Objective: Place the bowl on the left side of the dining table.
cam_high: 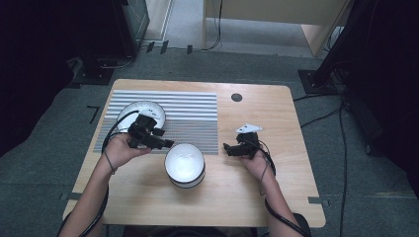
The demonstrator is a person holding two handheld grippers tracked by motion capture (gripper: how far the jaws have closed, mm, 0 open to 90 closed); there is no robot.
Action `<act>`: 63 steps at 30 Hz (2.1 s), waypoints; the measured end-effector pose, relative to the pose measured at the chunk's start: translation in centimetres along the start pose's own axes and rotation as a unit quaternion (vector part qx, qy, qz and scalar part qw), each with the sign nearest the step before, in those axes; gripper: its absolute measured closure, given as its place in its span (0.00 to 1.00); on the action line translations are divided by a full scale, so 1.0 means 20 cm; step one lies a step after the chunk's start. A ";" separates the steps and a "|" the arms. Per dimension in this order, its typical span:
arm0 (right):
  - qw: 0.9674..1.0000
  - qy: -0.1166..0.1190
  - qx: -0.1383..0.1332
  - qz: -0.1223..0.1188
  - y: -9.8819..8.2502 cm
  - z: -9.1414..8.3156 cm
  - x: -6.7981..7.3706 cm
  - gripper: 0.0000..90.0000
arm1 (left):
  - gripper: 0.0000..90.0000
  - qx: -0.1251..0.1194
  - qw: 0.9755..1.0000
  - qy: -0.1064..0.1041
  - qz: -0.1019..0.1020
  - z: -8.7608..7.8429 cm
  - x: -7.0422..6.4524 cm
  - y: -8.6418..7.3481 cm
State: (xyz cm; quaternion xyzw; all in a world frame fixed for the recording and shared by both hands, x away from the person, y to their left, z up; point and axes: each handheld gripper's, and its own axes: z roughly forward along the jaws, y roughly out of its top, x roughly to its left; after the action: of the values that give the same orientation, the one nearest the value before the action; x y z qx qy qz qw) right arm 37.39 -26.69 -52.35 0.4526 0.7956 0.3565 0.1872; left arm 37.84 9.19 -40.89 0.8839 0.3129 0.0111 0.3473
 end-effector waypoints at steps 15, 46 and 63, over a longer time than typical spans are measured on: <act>1.000 0.000 0.000 0.000 0.00 0.00 0.00 0.14 | 0.33 0.006 1.000 -0.001 0.001 -0.05 -0.03 0.02; 1.000 0.000 0.000 0.000 0.00 0.00 0.00 0.14 | 0.33 0.004 0.999 -0.037 0.036 -0.02 -0.16 0.06; 1.000 0.000 0.000 0.000 0.00 0.00 0.00 0.14 | 0.44 0.017 0.998 -0.047 0.043 0.07 -0.17 0.04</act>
State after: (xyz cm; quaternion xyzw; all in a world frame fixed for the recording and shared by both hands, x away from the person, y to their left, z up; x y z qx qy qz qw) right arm 37.39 -26.69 -52.35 0.4526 0.7957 0.3565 0.1872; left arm 35.85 5.95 -40.77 0.9018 0.2585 -0.0206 0.3457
